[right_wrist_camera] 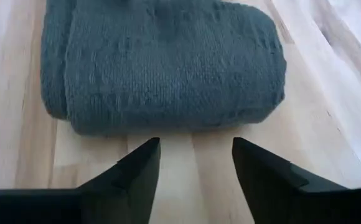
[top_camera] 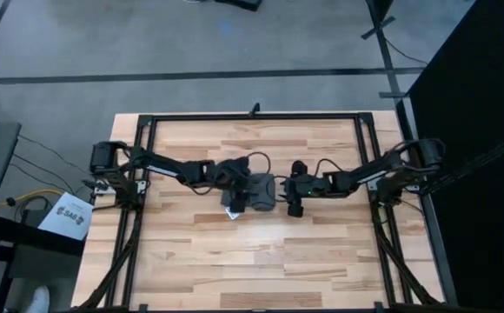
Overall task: Roll towel
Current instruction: Roll the gray towel
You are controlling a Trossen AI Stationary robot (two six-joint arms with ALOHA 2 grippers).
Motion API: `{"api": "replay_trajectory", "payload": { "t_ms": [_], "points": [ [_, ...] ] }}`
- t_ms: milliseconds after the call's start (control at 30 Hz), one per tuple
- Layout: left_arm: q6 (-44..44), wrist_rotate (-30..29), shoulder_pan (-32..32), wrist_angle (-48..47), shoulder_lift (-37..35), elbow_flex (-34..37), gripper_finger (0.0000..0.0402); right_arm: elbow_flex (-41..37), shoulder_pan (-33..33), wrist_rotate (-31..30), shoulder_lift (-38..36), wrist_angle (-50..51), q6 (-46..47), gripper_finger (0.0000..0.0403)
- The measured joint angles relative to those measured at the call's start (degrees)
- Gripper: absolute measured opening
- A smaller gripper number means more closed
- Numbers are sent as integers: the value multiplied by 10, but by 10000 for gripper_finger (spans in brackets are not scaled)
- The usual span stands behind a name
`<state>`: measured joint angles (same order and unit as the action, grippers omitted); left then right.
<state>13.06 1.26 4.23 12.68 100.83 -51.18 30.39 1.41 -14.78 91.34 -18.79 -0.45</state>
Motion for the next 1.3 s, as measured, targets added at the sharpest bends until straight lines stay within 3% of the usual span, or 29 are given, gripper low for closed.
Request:
{"api": "replay_trajectory", "payload": {
  "t_ms": [300, 467, 600, 900, 1300],
  "points": [
    [17, 2, 13, -2, 64, -2, 173, -75, -29, 36, 33, -114, 37, 206],
    [-2, 16, 23, 62, 120, -4, 173, -77, -59, 92, 98, -186, 41, 204],
    [-18, 17, 22, 131, 157, -4, 173, -78, -65, 102, 102, -206, 23, 204],
    [-6, 7, 3, 149, 152, -3, 173, -63, -64, 110, -19, -85, -13, 203],
    [50, 2, -13, 119, 136, -31, 173, -20, -78, 102, -41, 88, -59, 203]
  ]
}}
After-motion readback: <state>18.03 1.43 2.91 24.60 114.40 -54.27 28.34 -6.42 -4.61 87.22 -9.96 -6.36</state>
